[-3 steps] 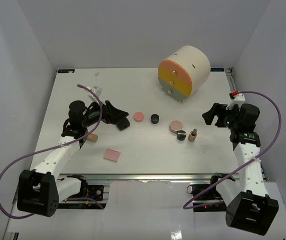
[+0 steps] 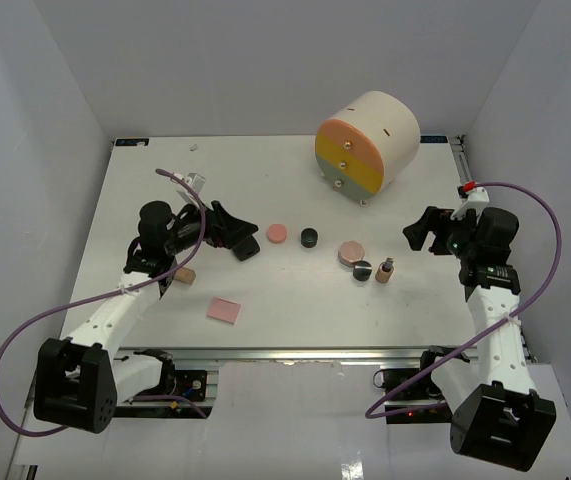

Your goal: Organize the makeup

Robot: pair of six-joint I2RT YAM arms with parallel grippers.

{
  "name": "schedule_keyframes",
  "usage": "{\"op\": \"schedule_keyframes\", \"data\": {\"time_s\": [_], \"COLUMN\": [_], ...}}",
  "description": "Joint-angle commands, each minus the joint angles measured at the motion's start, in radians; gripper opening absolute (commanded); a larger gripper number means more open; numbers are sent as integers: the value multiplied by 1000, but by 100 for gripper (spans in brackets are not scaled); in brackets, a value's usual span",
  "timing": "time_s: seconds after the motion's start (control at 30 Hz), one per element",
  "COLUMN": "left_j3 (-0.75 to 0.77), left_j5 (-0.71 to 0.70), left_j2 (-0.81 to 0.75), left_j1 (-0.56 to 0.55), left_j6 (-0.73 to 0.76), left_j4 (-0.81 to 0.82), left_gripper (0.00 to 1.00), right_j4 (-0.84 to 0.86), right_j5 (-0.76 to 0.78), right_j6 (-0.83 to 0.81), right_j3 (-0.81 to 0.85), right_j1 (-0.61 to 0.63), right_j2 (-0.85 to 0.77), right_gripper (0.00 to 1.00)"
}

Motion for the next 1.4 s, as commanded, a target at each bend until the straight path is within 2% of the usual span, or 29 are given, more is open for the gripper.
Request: {"op": "schedule_keyframes", "data": {"time_s": [0.0, 0.1, 0.13, 0.2, 0.23, 0.4, 0.53, 0.7, 0.9, 1.07, 1.37], "left_j3": [59, 156, 162, 253, 277, 506, 717, 955, 1302, 1459, 1530], "left_j5": [-12, -42, -53, -70, -74, -144, -212, -252, -332, -397, -462], "left_j2": [49, 127, 150, 222, 265, 442, 599, 812, 1026, 1137, 1202], "left_j1": [-59, -125, -140, -172, -186, -244, -275, -307, -345, -364, -384], "left_j6": [-45, -64, -65, -87, -99, -133, -137, -179, -221, -254, -262], "left_j4": [37, 32, 32, 30, 27, -7, -77, -130, -220, -268, -282], "left_gripper": [98, 98, 98, 98, 98, 97, 90, 83, 69, 60, 56], "right_j4": [43, 49, 53, 26, 23, -58, -56, -40, -34, -28, -25], "right_j5": [-154, -364, -376, -526, -543, -563, -578, -604, -625, -634, -649], "right_j6": [-125, -273, -329, -475, -484, -514, -503, -484, -488, -492, -484], "right_j3": [8, -67, -72, -103, -105, -53, -47, -52, -56, -59, -59], "right_j1": [-7, -7, -7, -7, -7, -7, -7, -7, -7, -7, -6], "right_j2": [-54, -121, -125, -171, -178, -142, -124, -125, -129, -135, -141], "right_gripper": [90, 90, 90, 90, 90, 90, 90, 98, 88, 82, 80]}}
